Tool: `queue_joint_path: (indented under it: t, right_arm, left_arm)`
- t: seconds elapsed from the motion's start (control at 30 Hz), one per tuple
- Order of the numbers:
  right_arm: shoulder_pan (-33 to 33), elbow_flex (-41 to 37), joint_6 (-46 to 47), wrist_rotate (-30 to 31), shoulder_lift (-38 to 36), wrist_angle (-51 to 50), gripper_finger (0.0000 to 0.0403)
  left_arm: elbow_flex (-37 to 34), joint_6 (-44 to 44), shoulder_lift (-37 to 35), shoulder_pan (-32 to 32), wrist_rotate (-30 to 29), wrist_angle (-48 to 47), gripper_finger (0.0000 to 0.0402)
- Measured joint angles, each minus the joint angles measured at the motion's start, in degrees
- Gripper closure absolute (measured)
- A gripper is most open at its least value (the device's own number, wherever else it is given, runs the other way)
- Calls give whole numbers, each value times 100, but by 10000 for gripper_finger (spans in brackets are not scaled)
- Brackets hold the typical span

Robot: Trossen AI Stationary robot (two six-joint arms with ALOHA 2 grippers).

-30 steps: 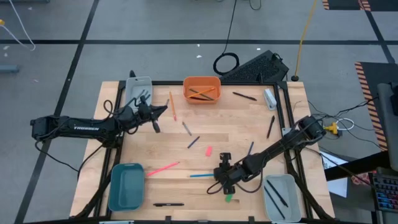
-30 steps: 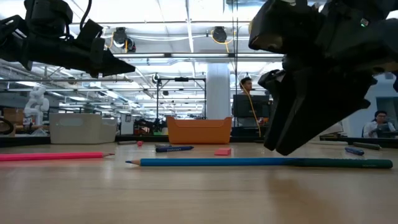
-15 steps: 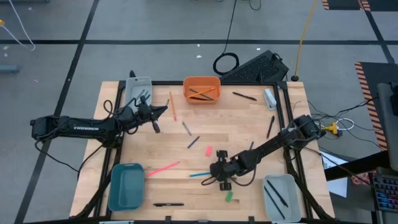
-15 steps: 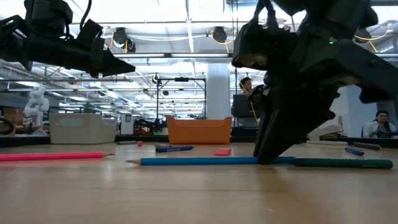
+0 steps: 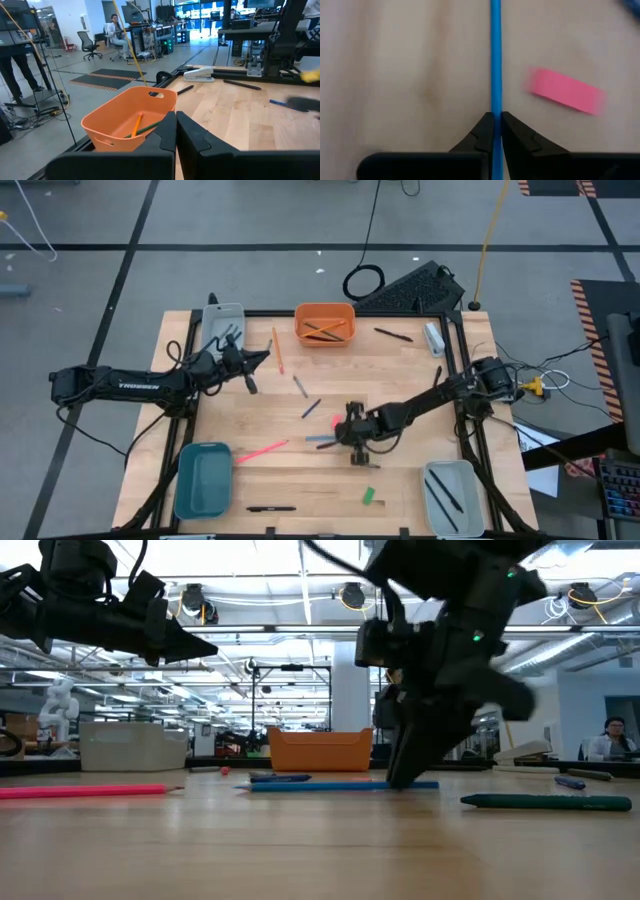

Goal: Sort crayons/erasers/pens/pencils in bins
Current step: Put the blue pencil into the orange bin

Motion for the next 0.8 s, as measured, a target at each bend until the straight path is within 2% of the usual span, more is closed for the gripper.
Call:
queue_joint_path:
  t: [0.23, 0.43, 0.57, 0.8]
  right_arm:
    - [-650, 3, -572, 24, -1016, -204, 384]
    - [-1858, 5, -1593, 273, -1687, -190, 384]
    - [-2859, 5, -2526, 167, -1659, 263, 384]
    - [-4232, 271, -3945, -764, -978, 1499, 384]
  left_arm:
    - [2, -26, 0, 0, 0, -11, 382]
    - [0, -15, 0, 6, -2, -9, 396]
    - [0, -32, 0, 6, -2, -8, 395]
    - [0, -209, 24, 9, -4, -74, 385]
